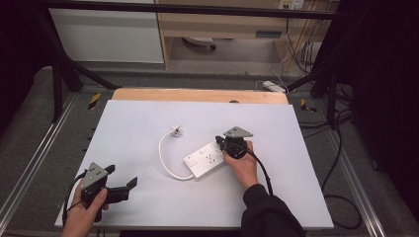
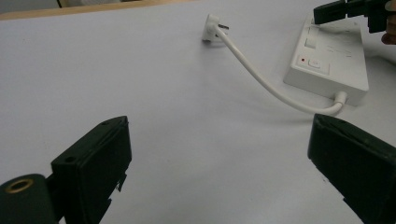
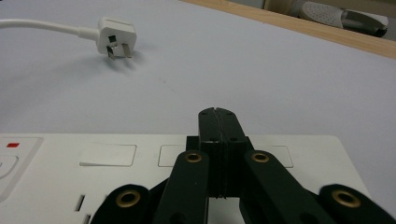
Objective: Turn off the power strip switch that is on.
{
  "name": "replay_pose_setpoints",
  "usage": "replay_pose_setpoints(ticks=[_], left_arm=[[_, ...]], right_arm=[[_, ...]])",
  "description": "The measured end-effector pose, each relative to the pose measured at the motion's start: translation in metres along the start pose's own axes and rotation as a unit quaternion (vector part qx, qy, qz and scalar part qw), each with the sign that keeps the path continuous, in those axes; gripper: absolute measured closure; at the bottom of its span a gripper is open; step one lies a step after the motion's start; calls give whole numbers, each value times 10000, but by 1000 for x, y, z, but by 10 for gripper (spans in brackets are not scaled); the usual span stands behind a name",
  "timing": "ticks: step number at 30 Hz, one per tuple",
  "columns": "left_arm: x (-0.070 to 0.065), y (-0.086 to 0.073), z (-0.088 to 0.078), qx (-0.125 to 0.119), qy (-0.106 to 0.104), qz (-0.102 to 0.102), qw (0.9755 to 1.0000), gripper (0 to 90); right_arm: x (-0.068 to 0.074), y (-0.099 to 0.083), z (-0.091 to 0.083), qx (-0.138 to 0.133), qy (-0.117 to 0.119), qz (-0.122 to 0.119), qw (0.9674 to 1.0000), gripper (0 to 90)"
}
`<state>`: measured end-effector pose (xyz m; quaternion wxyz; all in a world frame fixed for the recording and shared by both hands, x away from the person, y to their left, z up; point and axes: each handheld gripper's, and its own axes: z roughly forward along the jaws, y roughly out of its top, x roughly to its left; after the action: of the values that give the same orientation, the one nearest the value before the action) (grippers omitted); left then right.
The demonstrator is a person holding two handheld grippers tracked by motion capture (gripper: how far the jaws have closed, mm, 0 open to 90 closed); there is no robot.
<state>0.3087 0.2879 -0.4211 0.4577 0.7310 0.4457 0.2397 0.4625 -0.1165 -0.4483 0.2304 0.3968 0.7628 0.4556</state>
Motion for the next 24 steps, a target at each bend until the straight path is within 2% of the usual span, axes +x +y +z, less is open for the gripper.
replay_pose_setpoints(ticks=[24], left_arm=[[0, 0, 0, 3, 0, 17, 10000, 61]], right_arm=[[1, -2, 2, 31, 27, 20, 10000, 900]])
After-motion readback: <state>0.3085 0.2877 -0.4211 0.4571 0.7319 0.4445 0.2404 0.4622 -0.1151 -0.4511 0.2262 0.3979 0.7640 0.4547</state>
